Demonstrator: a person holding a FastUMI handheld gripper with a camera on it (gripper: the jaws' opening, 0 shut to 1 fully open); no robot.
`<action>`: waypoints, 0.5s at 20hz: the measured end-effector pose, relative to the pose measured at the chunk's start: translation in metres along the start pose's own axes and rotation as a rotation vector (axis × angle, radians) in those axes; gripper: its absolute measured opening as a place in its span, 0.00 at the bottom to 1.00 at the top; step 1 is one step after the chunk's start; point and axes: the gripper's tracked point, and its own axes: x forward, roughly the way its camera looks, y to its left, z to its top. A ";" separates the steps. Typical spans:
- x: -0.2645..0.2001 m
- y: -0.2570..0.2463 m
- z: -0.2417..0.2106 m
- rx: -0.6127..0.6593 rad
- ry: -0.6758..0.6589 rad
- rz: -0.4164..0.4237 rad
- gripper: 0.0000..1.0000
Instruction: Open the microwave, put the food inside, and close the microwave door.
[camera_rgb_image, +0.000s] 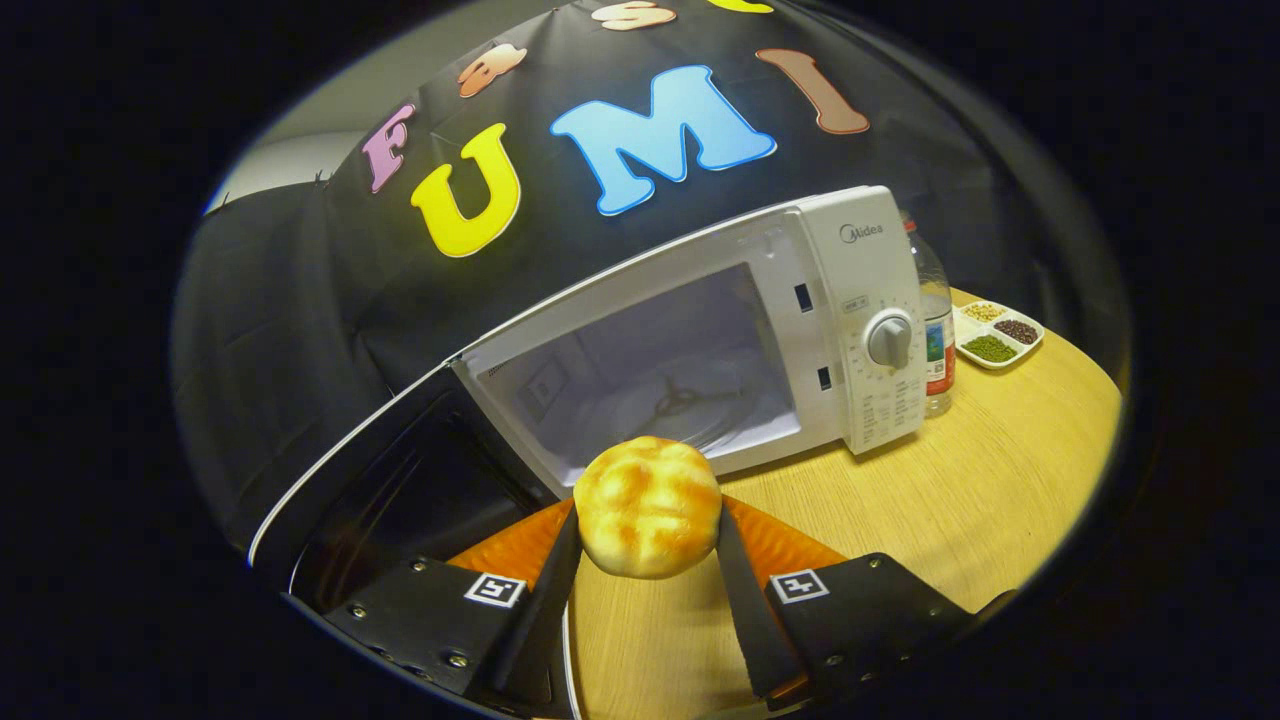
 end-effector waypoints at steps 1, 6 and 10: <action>0.006 0.000 -0.002 0.008 -0.003 0.001 0.74; 0.045 0.004 0.010 0.036 -0.019 0.025 0.74; 0.074 0.005 0.016 0.044 -0.031 0.047 0.74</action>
